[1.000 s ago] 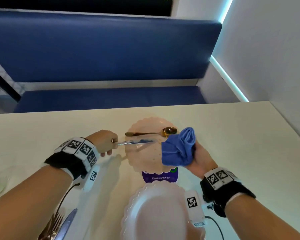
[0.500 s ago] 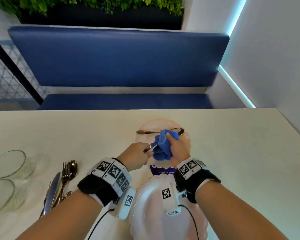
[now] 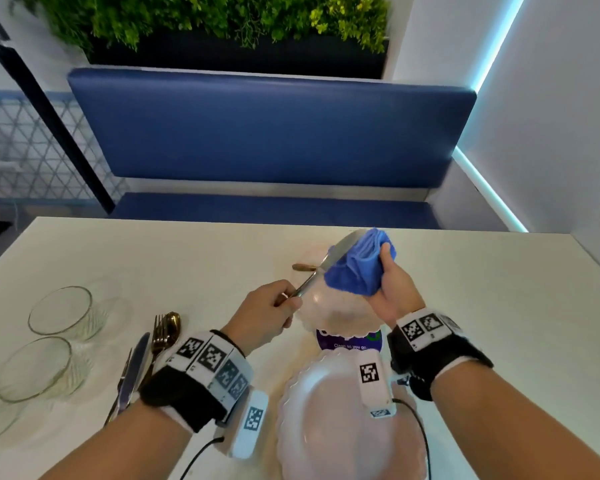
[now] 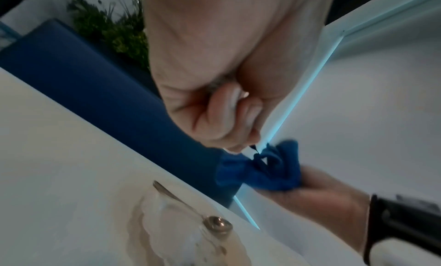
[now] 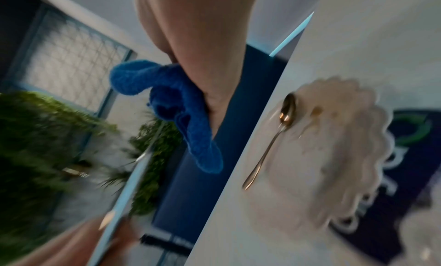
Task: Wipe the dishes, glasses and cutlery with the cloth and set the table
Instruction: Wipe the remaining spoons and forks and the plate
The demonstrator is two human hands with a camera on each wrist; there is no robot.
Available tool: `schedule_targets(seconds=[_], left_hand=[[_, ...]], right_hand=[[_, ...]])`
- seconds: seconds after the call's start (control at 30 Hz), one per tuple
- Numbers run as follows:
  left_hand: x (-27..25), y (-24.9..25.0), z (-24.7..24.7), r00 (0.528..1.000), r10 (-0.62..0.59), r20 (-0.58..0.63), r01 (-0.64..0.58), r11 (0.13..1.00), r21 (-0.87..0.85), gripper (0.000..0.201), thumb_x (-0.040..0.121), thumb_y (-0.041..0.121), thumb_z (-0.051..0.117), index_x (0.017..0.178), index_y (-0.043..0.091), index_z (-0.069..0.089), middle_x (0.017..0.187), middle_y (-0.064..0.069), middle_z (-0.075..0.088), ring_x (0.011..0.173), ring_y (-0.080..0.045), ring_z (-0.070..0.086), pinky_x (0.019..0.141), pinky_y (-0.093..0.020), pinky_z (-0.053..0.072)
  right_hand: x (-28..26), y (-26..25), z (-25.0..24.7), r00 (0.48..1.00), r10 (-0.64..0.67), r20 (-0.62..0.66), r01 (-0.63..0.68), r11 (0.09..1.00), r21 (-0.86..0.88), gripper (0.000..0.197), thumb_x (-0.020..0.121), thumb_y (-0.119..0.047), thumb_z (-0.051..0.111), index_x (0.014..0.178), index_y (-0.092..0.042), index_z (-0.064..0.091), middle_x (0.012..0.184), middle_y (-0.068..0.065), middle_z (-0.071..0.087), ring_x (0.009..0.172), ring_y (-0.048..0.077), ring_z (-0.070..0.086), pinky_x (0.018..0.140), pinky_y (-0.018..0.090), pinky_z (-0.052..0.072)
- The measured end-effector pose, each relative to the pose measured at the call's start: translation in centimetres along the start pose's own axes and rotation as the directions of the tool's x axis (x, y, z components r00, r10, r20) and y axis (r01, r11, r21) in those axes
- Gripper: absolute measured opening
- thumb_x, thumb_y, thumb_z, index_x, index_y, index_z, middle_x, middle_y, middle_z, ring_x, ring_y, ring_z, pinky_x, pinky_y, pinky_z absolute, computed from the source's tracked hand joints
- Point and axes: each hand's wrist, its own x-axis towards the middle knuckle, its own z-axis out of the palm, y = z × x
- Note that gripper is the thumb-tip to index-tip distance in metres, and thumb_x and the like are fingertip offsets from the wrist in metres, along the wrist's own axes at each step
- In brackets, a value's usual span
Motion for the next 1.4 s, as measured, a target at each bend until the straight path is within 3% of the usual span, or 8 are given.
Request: schedule_targets(seconds=[0.3,0.43,0.57,0.7,0.9,1.1,1.27,1.4], left_hand=[[-1.0,-0.6,1.6,0.973,-0.028,0.23,0.099,0.947,-0.304,0.023,0.098,-0.002,0.035,0.087,0.007,0.053,0.056,-0.001,0.06,0.037,-0.004,0.051,0.038,-0.015,0.041],[-0.3,0.0,0.6,0.996,0.026,0.082,0.002,0.946,-0.323,0.022,0.095,-0.003,0.037,0.085,0.002,0.057,0.068,-0.011,0.059,0.038,-0.005,0.054,0.04,-0.015,0.042],[-0.5,-0.7,-0.8,0.997,-0.071,0.012,0.071,0.924,-0.376,0.018,0.092,0.006,0.049,0.11,0.007,0.052,0.093,-0.009,0.065,0.063,-0.014,0.065,0.055,-0.025,0.052],[-0.3,-1.6,-4.7,0.988,-0.144,-0.049,0.093,0.829,-0.552,0.061,0.088,0.002,0.046,0.141,0.026,0.028,0.129,-0.001,0.05,0.112,-0.019,0.052,0.089,-0.035,0.044],[-0.8,-3.0,-5.9,0.964,-0.043,-0.263,-0.082,0.89,-0.448,0.031,0.097,0.015,0.041,0.078,0.017,0.066,0.089,-0.004,0.066,0.09,-0.019,0.057,0.088,-0.036,0.047],[-3.0,-7.0,-11.4,0.834,-0.331,-0.442,-0.143,0.645,-0.751,0.032,0.101,0.015,0.033,0.075,0.012,0.052,0.078,-0.002,0.057,0.067,-0.014,0.049,0.066,-0.026,0.043],[-5.0,-12.9,-16.1,0.833,-0.321,-0.45,0.186,0.93,-0.318,0.026,0.096,0.017,0.046,0.076,0.01,0.06,0.085,-0.012,0.057,0.073,-0.022,0.052,0.067,-0.029,0.045],[-6.5,-16.0,-13.4,0.86,-0.33,-0.389,0.42,0.891,0.171,0.029,0.094,0.02,0.048,0.066,0.012,0.051,0.085,-0.028,0.058,0.076,-0.034,0.055,0.066,-0.028,0.038]], right_hand=[[-0.7,0.7,3.3,0.993,-0.118,0.021,0.12,0.982,-0.148,0.046,0.088,-0.042,0.057,0.125,-0.016,0.056,0.126,0.013,0.061,0.11,0.026,0.061,0.07,0.035,0.054],[-4.2,3.5,6.2,0.95,0.01,0.312,0.1,0.937,-0.334,0.032,0.098,-0.026,0.044,0.111,0.002,0.053,0.075,0.012,0.065,0.056,0.022,0.061,0.046,0.031,0.049],[-4.2,4.2,8.0,0.941,-0.075,0.33,0.228,0.861,-0.455,0.029,0.094,-0.02,0.053,0.12,-0.007,0.054,0.111,0.014,0.067,0.101,0.028,0.065,0.088,0.041,0.054],[-4.3,3.8,8.3,0.892,-0.072,0.447,0.373,0.677,-0.634,0.022,0.093,-0.019,0.055,0.114,-0.013,0.057,0.107,0.005,0.066,0.094,0.017,0.062,0.085,0.026,0.05],[-5.7,7.3,11.3,0.774,0.109,0.623,0.484,0.532,-0.694,0.019,0.09,-0.013,0.06,0.109,-0.014,0.059,0.098,-0.001,0.067,0.083,0.002,0.063,0.077,0.017,0.05],[-5.7,9.4,11.8,0.723,0.35,0.596,0.483,0.361,-0.798,0.025,0.087,-0.019,0.065,0.106,-0.004,0.061,0.1,0.01,0.067,0.086,0.017,0.06,0.083,0.036,0.05],[-4.1,7.8,11.7,0.823,0.239,0.516,0.244,0.67,-0.701,0.028,0.098,-0.022,0.045,0.123,-0.014,0.052,0.113,0.001,0.062,0.103,0.014,0.06,0.081,0.023,0.048],[-3.0,7.0,12.6,0.858,0.214,0.467,0.161,0.751,-0.64,0.034,0.099,-0.028,0.043,0.13,-0.014,0.048,0.124,0.004,0.06,0.111,0.018,0.06,0.085,0.029,0.049]])
